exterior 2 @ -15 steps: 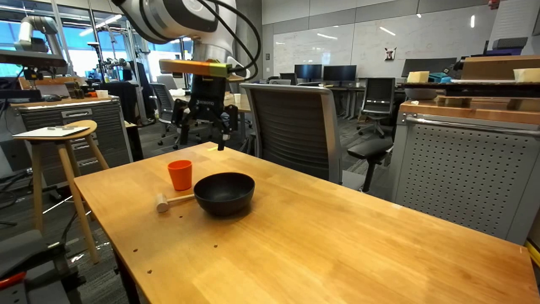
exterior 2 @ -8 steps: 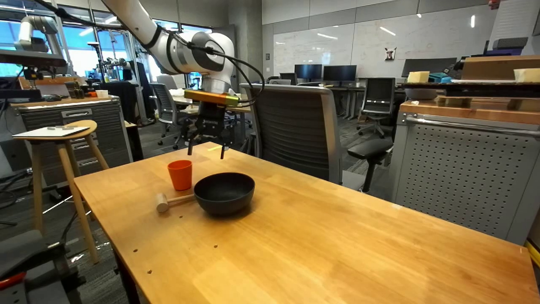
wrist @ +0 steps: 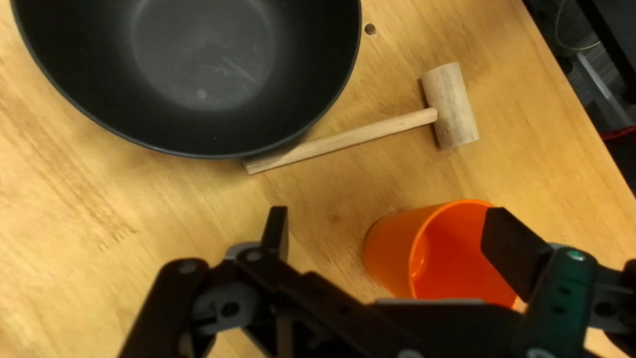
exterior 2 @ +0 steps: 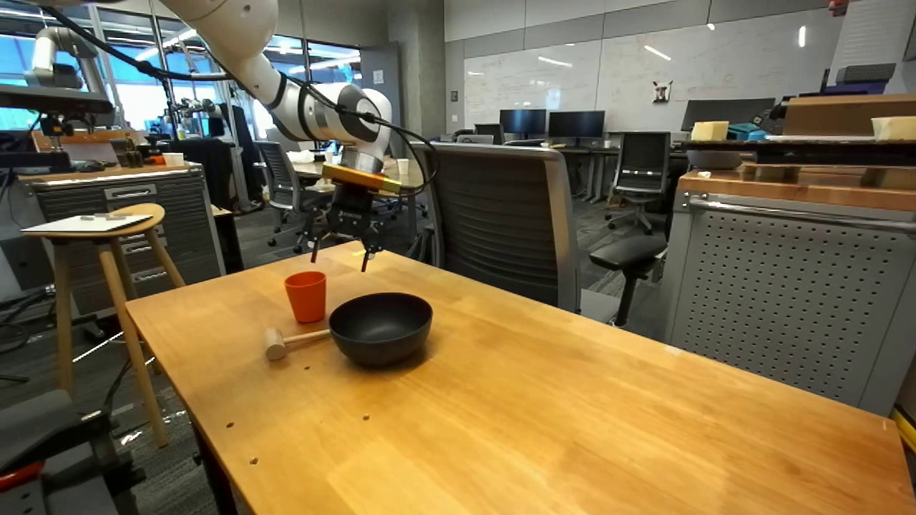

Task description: Put the cup in the bowl

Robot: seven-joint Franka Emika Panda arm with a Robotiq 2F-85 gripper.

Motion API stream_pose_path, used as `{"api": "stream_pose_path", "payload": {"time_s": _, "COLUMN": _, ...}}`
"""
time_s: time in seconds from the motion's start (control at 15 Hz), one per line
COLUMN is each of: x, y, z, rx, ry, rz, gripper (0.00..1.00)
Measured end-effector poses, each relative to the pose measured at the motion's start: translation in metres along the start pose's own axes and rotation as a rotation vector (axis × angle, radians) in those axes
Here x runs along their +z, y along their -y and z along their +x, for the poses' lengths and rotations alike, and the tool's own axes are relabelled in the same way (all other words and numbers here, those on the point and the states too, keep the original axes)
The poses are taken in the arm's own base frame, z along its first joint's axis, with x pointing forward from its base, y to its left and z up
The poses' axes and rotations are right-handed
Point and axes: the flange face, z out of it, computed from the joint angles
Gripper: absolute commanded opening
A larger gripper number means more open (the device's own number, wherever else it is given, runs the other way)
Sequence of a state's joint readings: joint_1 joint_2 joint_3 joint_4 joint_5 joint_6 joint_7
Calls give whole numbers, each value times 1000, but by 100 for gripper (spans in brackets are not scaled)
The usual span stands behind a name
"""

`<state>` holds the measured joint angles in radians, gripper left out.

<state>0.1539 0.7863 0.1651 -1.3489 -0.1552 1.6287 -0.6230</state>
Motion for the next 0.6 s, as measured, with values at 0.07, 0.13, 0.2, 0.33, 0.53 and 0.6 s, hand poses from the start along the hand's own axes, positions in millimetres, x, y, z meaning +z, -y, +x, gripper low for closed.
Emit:
{"api": "stream_pose_path", "payload": {"time_s": 0.07, "x": -1, "y": 0, "z": 5, "rx": -5, "ry": 15, "rz": 11, "gripper": 100}}
{"api": "stream_pose_path", "payload": {"time_s": 0.13, "x": -3, "y": 0, "z": 11, "rx": -9, "ry": 23, "rz": 17, "gripper": 100}}
{"api": "stream_pose_path", "payload": {"time_s": 0.2, "x": -5, "y": -1, "z": 16, "rx": -14, "ry": 23, "rz": 18, "gripper": 100}}
{"api": "stream_pose_path", "payload": {"time_s": 0.33, "x": -6, "y": -5, "z": 27, "rx": -32, "ry": 10, "rz": 17, "gripper": 100}}
{"api": "stream_pose_path", "payload": {"time_s": 0.53, "x": -2, "y": -10, "z": 39, "rx": -45, "ry": -5, "rz": 16, "gripper": 100}}
{"api": "stream_pose_path", "payload": {"time_s": 0.6, "x": 1, "y": -12, "z": 41, "rx": -46, "ry": -7, "rz": 17, "gripper": 100}}
